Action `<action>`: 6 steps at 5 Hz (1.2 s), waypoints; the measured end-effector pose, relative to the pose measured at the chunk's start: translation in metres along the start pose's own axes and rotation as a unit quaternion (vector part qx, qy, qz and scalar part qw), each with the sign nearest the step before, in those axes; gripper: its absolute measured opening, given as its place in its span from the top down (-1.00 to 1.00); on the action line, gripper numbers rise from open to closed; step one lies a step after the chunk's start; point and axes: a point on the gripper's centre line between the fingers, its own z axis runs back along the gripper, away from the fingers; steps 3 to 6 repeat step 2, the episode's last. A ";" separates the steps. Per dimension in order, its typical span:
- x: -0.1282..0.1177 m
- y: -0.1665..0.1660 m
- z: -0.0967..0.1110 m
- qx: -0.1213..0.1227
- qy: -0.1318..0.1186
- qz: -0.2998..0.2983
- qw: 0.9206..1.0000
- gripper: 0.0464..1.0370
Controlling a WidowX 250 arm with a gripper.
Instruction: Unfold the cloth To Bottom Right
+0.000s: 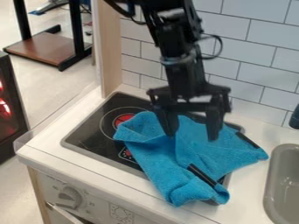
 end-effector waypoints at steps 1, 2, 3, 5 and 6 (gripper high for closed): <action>0.004 0.000 0.007 0.004 0.001 -0.009 1.000 -0.92; 0.003 0.000 0.006 0.004 0.003 -0.008 1.000 -0.92; 0.003 0.000 0.006 0.004 0.003 -0.008 1.000 -0.92; 0.003 0.000 0.006 0.004 0.003 -0.008 1.000 -0.92; 0.003 0.000 0.006 0.004 0.003 -0.008 1.000 -0.92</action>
